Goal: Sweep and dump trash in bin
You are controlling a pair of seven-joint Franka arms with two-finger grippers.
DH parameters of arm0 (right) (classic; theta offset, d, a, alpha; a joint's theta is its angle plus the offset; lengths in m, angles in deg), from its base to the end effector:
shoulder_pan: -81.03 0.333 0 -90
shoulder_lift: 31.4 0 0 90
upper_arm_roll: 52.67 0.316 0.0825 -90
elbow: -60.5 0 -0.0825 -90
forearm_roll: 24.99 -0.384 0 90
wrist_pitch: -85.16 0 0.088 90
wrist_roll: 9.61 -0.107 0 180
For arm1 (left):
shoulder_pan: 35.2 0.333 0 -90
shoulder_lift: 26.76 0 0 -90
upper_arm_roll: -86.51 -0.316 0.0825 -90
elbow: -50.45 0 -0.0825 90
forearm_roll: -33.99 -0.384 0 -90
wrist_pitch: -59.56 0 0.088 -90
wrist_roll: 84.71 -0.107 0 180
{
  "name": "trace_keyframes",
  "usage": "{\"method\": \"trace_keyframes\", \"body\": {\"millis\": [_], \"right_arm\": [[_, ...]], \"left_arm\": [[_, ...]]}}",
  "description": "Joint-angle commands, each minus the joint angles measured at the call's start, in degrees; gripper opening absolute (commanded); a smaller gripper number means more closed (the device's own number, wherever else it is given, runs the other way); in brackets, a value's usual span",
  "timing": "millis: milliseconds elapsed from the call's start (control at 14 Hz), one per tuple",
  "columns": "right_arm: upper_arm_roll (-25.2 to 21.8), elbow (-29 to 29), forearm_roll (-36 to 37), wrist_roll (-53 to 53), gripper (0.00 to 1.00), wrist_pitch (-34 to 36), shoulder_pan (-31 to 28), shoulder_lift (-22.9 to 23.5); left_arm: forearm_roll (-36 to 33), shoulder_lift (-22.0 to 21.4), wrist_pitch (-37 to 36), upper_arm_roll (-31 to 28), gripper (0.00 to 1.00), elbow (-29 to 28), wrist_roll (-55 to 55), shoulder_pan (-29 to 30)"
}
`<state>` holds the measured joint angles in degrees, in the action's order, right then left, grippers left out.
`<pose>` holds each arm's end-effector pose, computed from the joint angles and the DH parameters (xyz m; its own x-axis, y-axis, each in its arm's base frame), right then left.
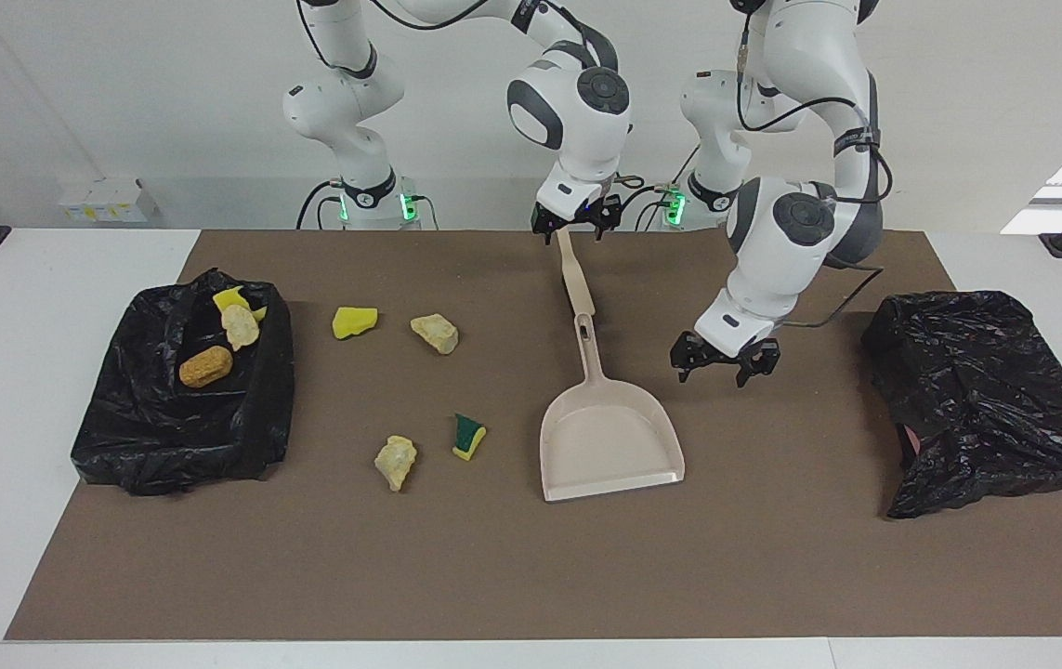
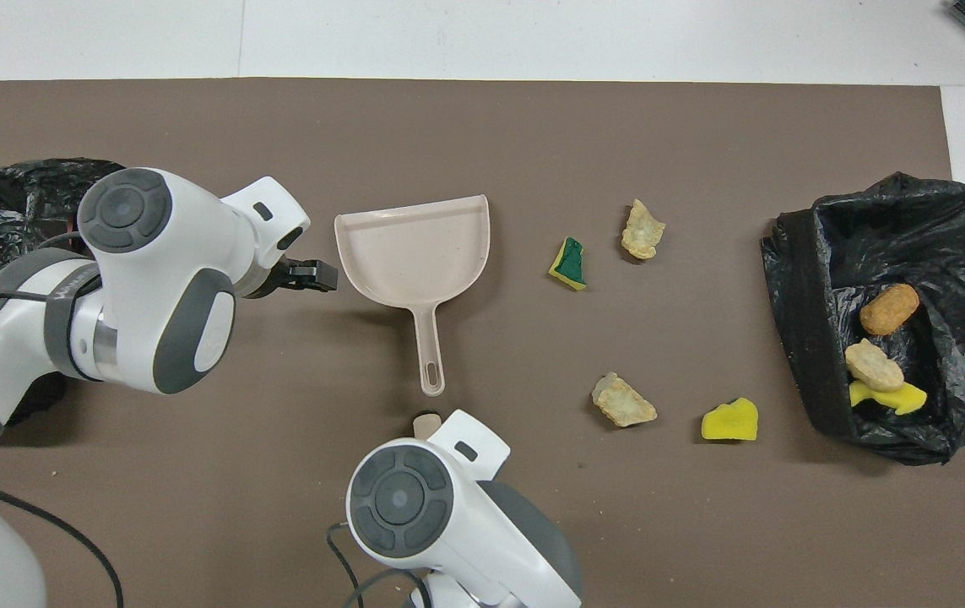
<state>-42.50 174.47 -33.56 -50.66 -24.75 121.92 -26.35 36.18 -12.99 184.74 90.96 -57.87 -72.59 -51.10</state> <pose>0.3425 0.4381 0.4084 0.9698 0.1106 -0.2172 0.1124 -0.9937 -0.0041 0.5799 -0.2141 0.3845 0.9921 -0.1181 0.0420 -0.1205 -0.9908 0.0610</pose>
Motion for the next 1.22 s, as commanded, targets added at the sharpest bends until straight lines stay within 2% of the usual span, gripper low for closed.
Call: {"method": "trace_keyframes", "body": {"millis": [0,215,358,501,573,644,716,787,859,930,1002,1073,1145], "right_arm": [[-0.24,9.94,-2.76,-0.43,1.0,-5.4,3.39,-5.14],[-0.24,13.19,-2.76,-1.31,1.0,-7.94,6.22,-4.7],[-0.24,14.34,-2.76,-2.37,1.0,-9.26,7.46,-4.52],[-0.24,16.27,-2.76,-3.42,1.0,-14.34,8.59,-3.99],[-0.24,16.28,-2.76,-3.6,1.0,-14.19,8.69,-3.99],[-0.24,16.45,-2.76,-3.6,0.98,-14.1,8.69,-4.17],[-0.24,16.72,-2.76,-3.51,0.82,-14.1,8.69,-4.25],[-0.24,16.89,-2.76,-3.6,0.52,-14.02,8.69,-4.26],[-0.24,16.89,-2.76,-3.6,0.2,-14.1,8.6,-4.17],[-0.24,16.81,-2.76,-3.78,0.0,-14.19,8.69,-4.17],[-0.24,16.81,-2.76,-4.56,0.0,-14.1,8.69,-4.17],[-0.24,16.89,-2.76,-4.48,0.0,-13.75,8.6,-4.25],[-0.32,16.89,-2.68,-4.57,0.0,-12.62,8.51,-4.34]], "left_arm": [[-0.52,2.23,-0.11,-0.94,1.0,3.11,6.65,-6.05],[-0.52,3.46,-0.11,-0.85,1.0,4.08,13.62,-10.37],[-0.35,3.37,-0.9,-0.77,1.0,3.47,17.11,-13.09],[-0.26,3.46,-1.17,-0.77,1.0,2.68,21.17,-16.08],[-0.26,3.46,-0.82,-0.77,1.0,1.72,22.05,-16.79],[-0.26,3.46,-0.73,-0.77,1.0,1.36,22.23,-17.06],[-0.26,3.46,-1.25,-0.77,1.0,1.27,22.24,-16.97],[-0.26,3.37,-1.6,-0.77,0.83,1.1,22.32,-17.15],[-0.35,3.29,-2.39,-0.77,0.58,1.09,22.32,-17.24],[-0.35,3.28,-3.53,-0.85,0.29,1.35,22.15,-17.32],[-0.35,3.28,-4.23,-0.77,0.06,1.44,21.97,-17.06],[-0.35,3.2,-4.5,-0.85,0.0,1.45,21.97,-16.8],[-0.35,3.11,-5.11,-0.85,0.0,1.97,21.71,-16.36]]}}
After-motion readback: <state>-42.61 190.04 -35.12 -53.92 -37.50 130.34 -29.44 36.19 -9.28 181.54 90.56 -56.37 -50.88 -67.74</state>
